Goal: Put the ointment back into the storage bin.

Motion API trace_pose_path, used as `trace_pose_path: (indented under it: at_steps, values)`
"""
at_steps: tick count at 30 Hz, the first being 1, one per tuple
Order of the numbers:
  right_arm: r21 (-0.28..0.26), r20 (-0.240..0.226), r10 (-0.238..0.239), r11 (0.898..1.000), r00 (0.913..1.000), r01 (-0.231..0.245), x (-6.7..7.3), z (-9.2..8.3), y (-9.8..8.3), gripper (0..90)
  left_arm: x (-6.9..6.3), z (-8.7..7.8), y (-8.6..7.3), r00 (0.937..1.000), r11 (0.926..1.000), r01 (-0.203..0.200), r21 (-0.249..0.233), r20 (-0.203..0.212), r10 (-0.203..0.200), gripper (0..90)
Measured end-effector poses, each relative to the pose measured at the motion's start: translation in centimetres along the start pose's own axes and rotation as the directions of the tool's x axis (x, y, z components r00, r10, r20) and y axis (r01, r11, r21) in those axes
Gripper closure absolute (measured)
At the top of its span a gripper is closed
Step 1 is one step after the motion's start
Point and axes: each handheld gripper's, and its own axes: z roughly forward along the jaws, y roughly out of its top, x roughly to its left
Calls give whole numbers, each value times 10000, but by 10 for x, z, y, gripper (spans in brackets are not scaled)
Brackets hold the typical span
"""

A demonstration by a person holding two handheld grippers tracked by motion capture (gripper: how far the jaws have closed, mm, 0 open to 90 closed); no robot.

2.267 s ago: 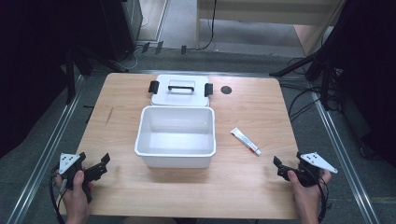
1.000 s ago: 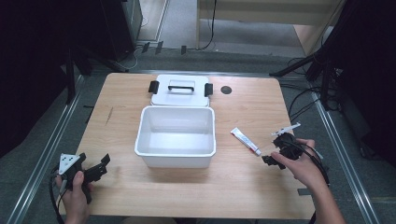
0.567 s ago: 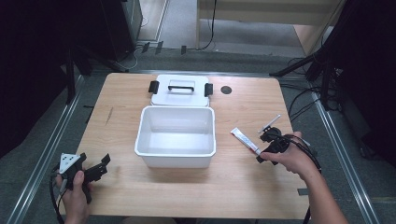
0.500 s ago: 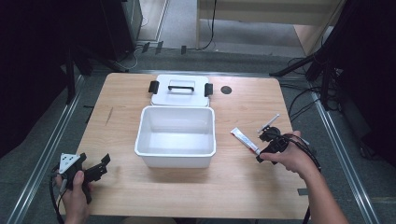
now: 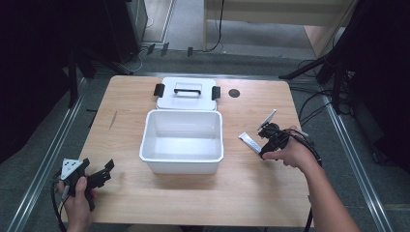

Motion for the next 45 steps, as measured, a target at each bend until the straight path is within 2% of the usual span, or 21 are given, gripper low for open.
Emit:
trace_pose_path:
  at_steps: [5, 7, 10, 11, 12, 14, 18, 21, 29, 31, 34, 45]
  values:
    - [156, -99, -89, 9998, 9999, 90, 0, 2, 5, 454, 0, 0, 0, 10000, 10000, 26, 1, 34, -26, 71]
    - [184, -318, -187, 9996, 9993, 193, 3, 2, 10, 487, 0, 0, 0, 10000, 10000, 13, 14, 23, -13, 71]
    - [50, -493, -174, 9998, 9986, 177, 4, 3, 13, 493, 0, 0, 0, 10000, 10000, -31, 28, 29, 31, 71]
    - [-27, -503, 9, 10000, 9987, -10, 4, 4, 17, 514, 0, 0, 0, 10000, 10000, -7, 21, 35, 7, 71]
    - [-67, -292, 11, 10000, 9996, -13, 4, 5, 19, 527, 0, 0, 0, 10000, 10000, 26, 14, 39, -26, 71]
    - [-108, -196, -147, 9998, 9997, 145, 3, 6, 23, 528, 1, 0, 0, 10000, 10000, 42, 5, 62, -42, 71]
    - [-97, -376, -97, 9999, 9992, 93, 3, 9, 26, 514, 1, 0, 0, 10000, 10000, 34, 21, 71, -35, 71]
    - [98, -337, -211, 9997, 9992, 214, 6, 15, 31, 549, 0, 0, 0, 10000, 10000, 20, 15, 71, -20, 71]
    - [332, -475, -140, 9993, 9988, 156, 8, 22, 39, 599, 0, 0, 0, 10000, 10000, -16, 30, 88, 16, 71]
    - [382, -473, -121, 9992, 9988, 140, 8, 24, 41, 641, 1, 0, 0, 9999, 10000, 9, 51, 105, -9, 71]
    - [510, -409, -164, 9985, 9990, 184, 8, 24, 43, 675, 1, 0, 0, 9999, 10000, 12, 49, 114, -12, 71]
    - [516, -405, -32, 9987, 9992, 53, 7, 24, 45, 703, 1, 1, 0, 9999, 10000, 34, 40, 128, -34, 74]
